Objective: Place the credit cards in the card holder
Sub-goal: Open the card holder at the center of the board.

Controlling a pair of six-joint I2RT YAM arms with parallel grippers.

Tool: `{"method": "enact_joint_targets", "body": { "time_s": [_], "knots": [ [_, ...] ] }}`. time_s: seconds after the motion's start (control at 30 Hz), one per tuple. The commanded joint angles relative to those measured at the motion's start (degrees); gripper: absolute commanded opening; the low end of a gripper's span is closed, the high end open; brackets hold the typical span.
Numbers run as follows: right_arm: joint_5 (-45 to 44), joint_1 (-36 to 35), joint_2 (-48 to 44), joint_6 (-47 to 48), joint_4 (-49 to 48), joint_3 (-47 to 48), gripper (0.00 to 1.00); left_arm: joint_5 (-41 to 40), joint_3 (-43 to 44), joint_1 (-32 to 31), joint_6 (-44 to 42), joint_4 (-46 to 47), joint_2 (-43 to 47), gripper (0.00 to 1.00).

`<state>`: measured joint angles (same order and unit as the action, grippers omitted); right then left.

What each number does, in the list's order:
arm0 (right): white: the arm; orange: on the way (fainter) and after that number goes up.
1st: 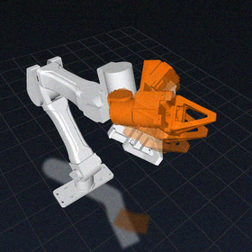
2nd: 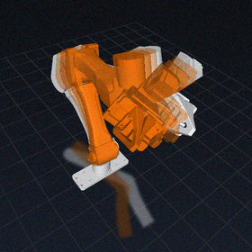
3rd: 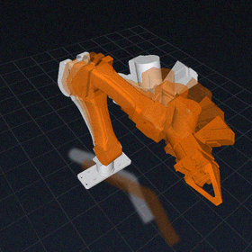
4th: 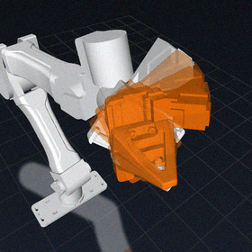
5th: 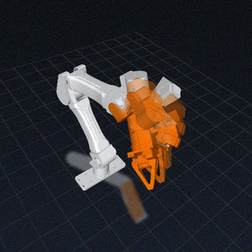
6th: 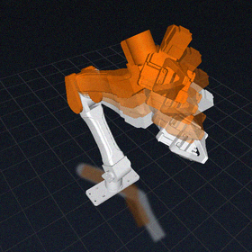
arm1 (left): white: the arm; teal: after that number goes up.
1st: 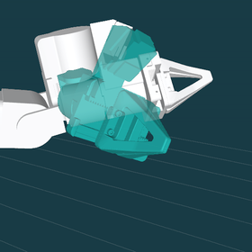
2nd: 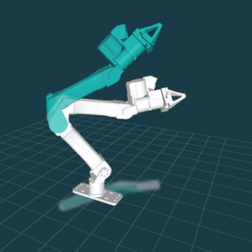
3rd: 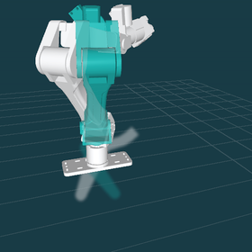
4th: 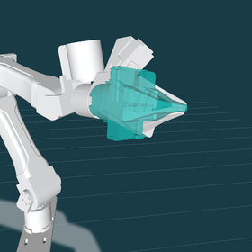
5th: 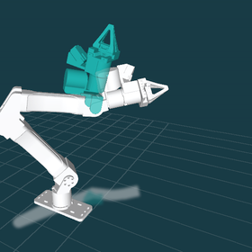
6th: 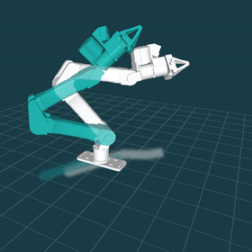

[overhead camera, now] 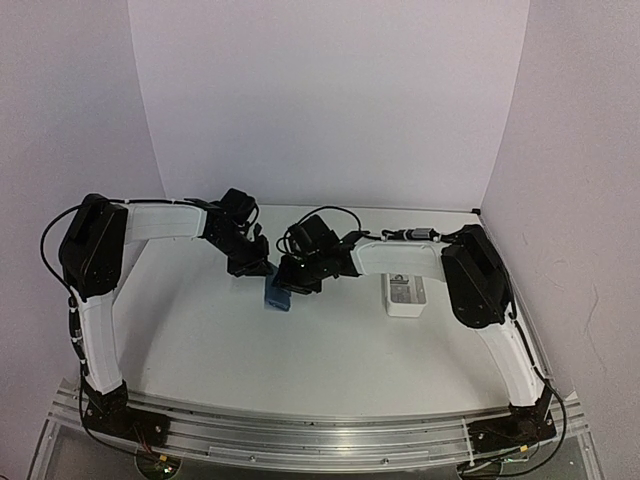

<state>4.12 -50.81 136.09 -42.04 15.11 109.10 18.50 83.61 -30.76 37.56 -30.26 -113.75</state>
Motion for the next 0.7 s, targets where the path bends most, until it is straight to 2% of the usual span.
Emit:
{"method": "enact_joint_targets", "body": {
  "time_s": [0.0, 0.23, 0.53, 0.67],
  "knots": [
    [1.47, -0.48, 1.88, -0.58, 0.79, 1.61, 0.31, -0.04, 2.6, -0.09, 0.54, 0.63, 1.23, 0.0],
    [-2.07, -0.52, 2.36, -0.63, 0.97, 0.86, 0.26, 0.53, 2.6, -0.08, 0.32, 0.99, 1.08, 0.0],
    [-4.12, -0.47, 5.41, 1.55, 1.85, 6.49, 0.23, 1.1, 2.39, -0.08, 0.32, 1.25, 0.99, 0.0],
    [-6.25, -0.5, 5.05, 1.48, 2.02, 5.38, 0.18, 1.17, 2.18, -0.11, 0.32, 1.41, 1.08, 0.0]
  ]
}}
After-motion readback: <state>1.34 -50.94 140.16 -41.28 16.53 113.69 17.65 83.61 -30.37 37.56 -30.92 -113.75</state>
